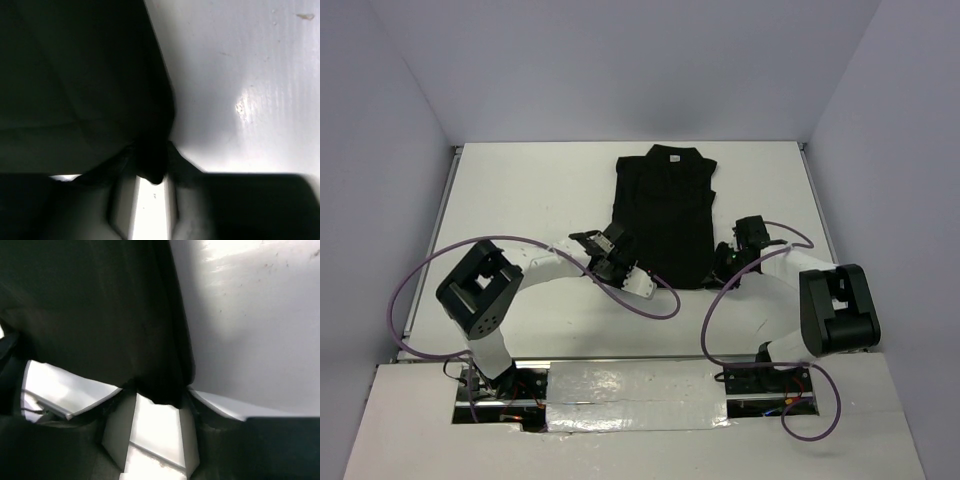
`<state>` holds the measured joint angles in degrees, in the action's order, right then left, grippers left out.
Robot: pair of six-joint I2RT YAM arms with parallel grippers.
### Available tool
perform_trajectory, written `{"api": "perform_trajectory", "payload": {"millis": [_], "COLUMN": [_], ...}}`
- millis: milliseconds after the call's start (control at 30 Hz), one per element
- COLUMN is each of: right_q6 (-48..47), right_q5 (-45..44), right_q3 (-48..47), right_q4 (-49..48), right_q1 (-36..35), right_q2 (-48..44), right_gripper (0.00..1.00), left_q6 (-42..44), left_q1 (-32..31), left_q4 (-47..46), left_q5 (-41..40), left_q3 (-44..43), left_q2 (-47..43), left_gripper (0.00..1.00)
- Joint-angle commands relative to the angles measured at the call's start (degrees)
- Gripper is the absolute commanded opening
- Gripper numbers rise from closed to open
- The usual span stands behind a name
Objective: Fold and stack the long sleeve shirts
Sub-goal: Fold the shirt
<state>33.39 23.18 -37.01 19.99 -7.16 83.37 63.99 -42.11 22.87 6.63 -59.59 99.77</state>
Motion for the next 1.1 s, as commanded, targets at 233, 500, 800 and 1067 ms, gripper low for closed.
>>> {"api": "perform_trajectory", "payload": {"millis": [233, 500, 800, 1067], "right_q6": [-2.2, -8.4, -0.9, 1.3], "right_q5": [-2.6, -3.0, -3.8, 1.6], "right_q3": [0.5, -1.7, -4.4, -13.5], "right_q4": [0.8, 14.8, 39.8, 53.0], "right_q1": [0.8, -2.3, -15.8, -20.4], "right_q2": [-1.0, -11.0, -26.3, -31.6], "right_gripper": [0.00, 0.00, 0.00, 0.00], "left_q6": [-7.5, -11.1, -14.1, -16.7], "left_q1": [0.0, 0.0, -2.5, -4.2], "left_q4": [1.1, 14.3, 35.4, 49.6], "left_q5": [-0.2, 2.4, 8.7, 18.4], "left_q3": [1.3, -0.5, -0.9, -9.0], "left_q2": [0.7, -5.5, -19.8, -26.3], "left_gripper": [0.00, 0.00, 0.00, 0.00]}}
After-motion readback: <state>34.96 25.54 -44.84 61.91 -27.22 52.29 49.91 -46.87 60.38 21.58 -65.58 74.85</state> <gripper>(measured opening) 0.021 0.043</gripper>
